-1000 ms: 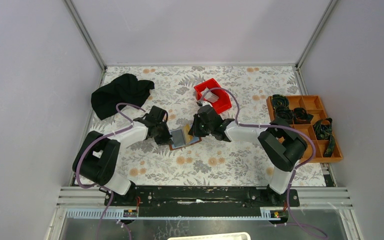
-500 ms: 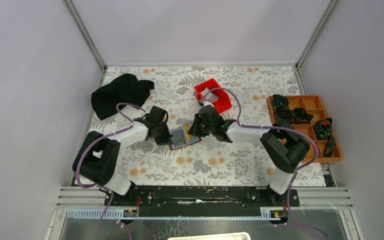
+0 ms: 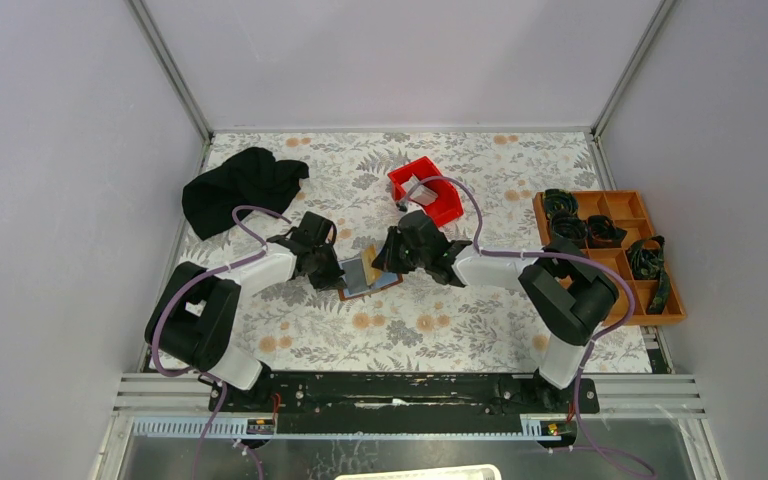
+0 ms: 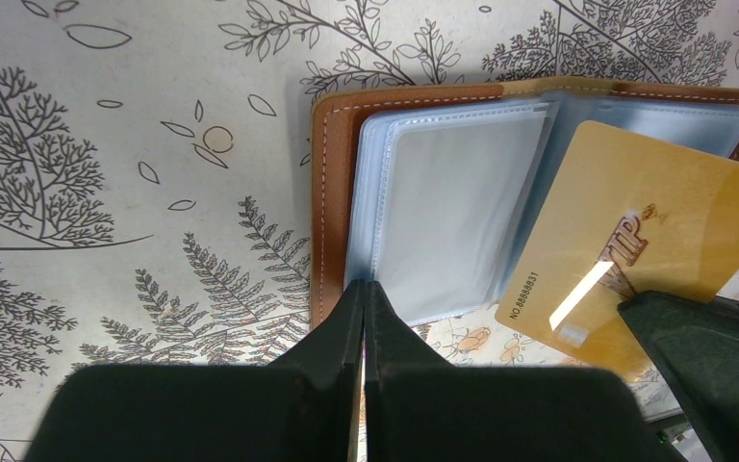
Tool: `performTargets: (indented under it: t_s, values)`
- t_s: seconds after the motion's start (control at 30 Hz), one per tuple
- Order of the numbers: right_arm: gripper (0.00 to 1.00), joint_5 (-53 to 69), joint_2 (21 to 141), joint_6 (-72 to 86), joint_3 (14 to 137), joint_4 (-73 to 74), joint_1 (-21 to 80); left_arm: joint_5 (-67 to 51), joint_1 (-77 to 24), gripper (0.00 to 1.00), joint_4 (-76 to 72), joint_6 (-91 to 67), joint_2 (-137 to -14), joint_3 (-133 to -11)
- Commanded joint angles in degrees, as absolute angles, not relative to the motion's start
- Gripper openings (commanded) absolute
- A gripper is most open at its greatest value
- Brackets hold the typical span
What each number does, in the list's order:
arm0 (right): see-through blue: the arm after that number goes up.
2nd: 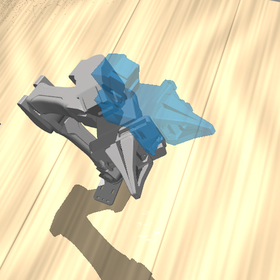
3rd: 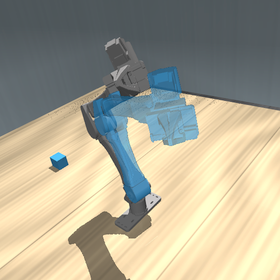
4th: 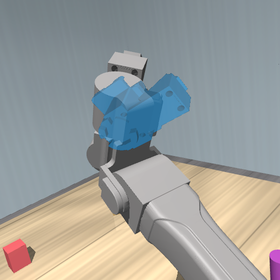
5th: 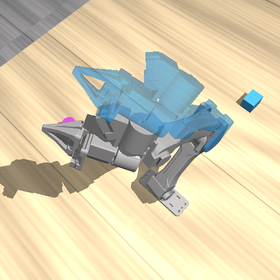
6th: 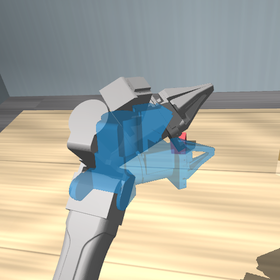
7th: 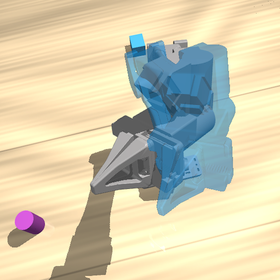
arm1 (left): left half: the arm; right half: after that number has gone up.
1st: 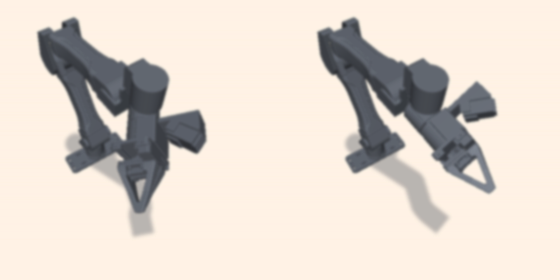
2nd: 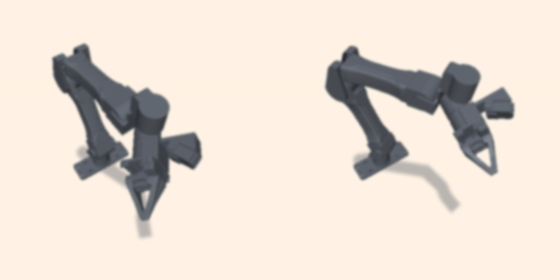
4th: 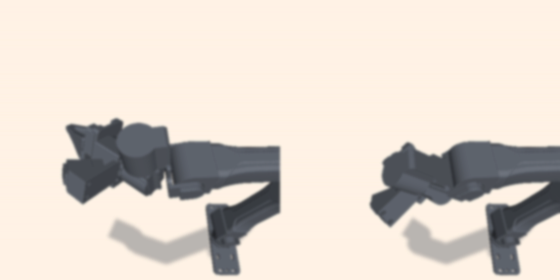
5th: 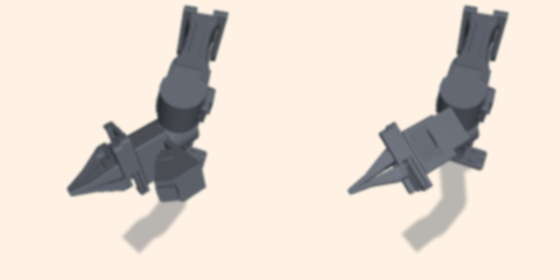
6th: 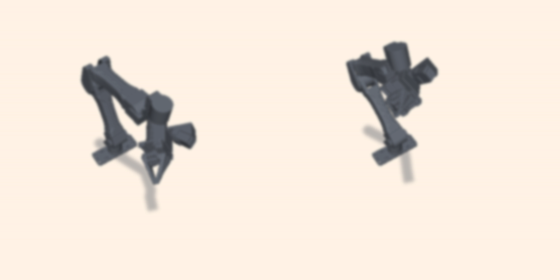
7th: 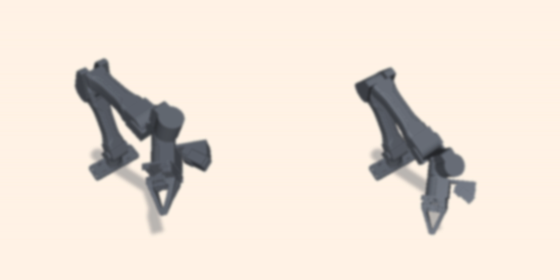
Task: Put the credit cards into the card holder
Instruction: Insert the credit card into the card holder.
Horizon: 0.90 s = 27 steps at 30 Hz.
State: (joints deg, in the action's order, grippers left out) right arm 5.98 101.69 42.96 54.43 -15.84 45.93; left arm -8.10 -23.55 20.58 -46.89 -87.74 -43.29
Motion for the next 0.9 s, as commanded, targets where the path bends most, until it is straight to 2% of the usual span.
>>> performTargets:
  t_s: [0.0, 0.87]
  values:
    - [0.0, 6.78, 102.22, 43.15, 53.74, -18.45, 46.48, -4.91, -23.92, 0.0, 22.46, -45.0, -89.31, -42.58]
    - [0.0, 6.51, 105.57, 40.26, 50.9, -18.47, 46.02, -4.81, -23.91, 0.0, 22.69, -45.09, -90.15, -42.86]
